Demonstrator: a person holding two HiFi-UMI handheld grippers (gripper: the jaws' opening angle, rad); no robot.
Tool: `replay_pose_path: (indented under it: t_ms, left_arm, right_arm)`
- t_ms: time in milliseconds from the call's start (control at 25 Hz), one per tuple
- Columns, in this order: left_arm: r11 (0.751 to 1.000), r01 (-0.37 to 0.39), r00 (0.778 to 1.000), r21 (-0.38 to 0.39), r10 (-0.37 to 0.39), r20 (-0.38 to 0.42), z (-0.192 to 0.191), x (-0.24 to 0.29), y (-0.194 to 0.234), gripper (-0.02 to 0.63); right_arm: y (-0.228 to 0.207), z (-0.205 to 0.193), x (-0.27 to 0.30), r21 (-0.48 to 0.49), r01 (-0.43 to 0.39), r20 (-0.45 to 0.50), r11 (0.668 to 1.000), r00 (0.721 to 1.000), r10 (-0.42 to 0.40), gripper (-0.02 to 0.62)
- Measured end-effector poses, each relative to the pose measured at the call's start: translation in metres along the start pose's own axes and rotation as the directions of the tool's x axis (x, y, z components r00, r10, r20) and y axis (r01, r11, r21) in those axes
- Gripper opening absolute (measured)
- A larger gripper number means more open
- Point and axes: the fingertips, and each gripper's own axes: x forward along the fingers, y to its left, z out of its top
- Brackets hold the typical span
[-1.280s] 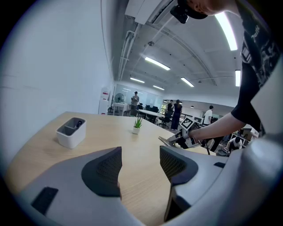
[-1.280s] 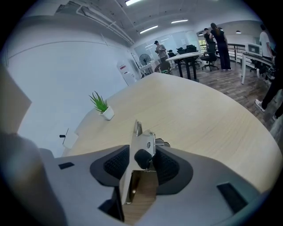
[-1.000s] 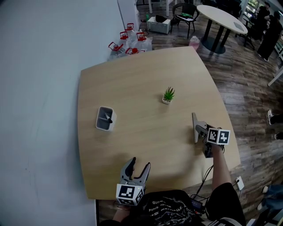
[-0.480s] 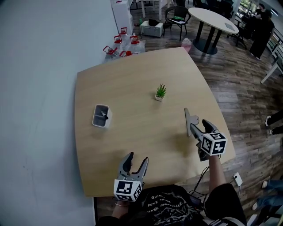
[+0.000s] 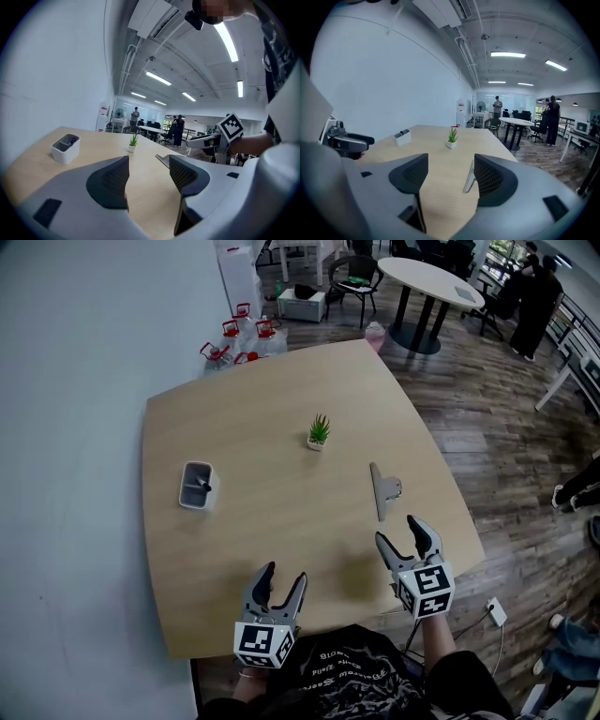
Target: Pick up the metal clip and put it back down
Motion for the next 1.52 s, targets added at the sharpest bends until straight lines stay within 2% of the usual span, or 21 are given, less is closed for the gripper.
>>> replay_pose_path:
  t_ms: [240, 560, 600, 680, 760, 920, 960, 1280, 1520]
  left_arm:
    - [0.999, 0.022, 1.000, 0.034, -0.023, 0.009, -0.003, 0.004, -0.013, 0.273]
    - [0.999, 0.010, 1.000, 0.047, -0.011, 0.019, -0.002, 0.005, -0.023, 0.273]
    - [0.999, 0.011, 1.000, 0.049, -0.012, 0.020, -0.002, 0.005, -0.024, 0.273]
    - [0.999, 0.021, 1.000, 0.049, -0.022, 0.021, -0.002, 0.007, -0.028, 0.271]
    - [0.999, 0.025, 0.999, 0.044, -0.026, 0.022, -0.002, 0.007, -0.032, 0.230]
    - [0.999, -0.018, 0.999, 0.045, 0.016, 0.029, -0.002, 0.004, -0.029, 0.037]
    - [0.998, -0.029, 0.999, 0.048, 0.028, 0.030, -0.003, 0.003, -0.028, 0.022]
    - [0.996, -0.035, 0.999, 0.077, 0.032, 0.044, -0.001, 0.007, -0.035, 0.009]
    - [0.998, -0.014, 0.999, 0.066, 0.011, 0.044, -0.005, 0.010, -0.037, 0.009]
  right_arm:
    - [0.021, -0.030, -0.019, -0.037, -0.008, -0.017, 0.999, 1.000, 0.008, 0.305]
    - [0.023, -0.038, -0.024, -0.084, -0.021, -0.010, 0.996, 1.000, 0.020, 0.304]
    - [0.025, -0.037, -0.023, -0.086, -0.028, -0.005, 0.996, 1.000, 0.028, 0.298]
    - [0.025, -0.036, -0.022, -0.088, -0.032, 0.002, 0.996, 0.999, 0.032, 0.243]
    - [0.023, -0.034, -0.023, -0.079, -0.031, 0.013, 0.996, 0.999, 0.032, 0.188]
    - [0.023, -0.023, -0.025, -0.062, -0.028, 0.059, 0.998, 0.998, 0.032, 0.041]
    - [0.022, -0.023, -0.024, -0.061, -0.027, 0.067, 0.998, 0.997, 0.031, 0.029]
    - [0.021, -0.025, -0.020, -0.097, -0.030, 0.085, 0.995, 0.996, 0.039, 0.014]
    - [0.022, -0.030, -0.014, -0.099, -0.047, 0.071, 0.994, 0.996, 0.054, 0.012]
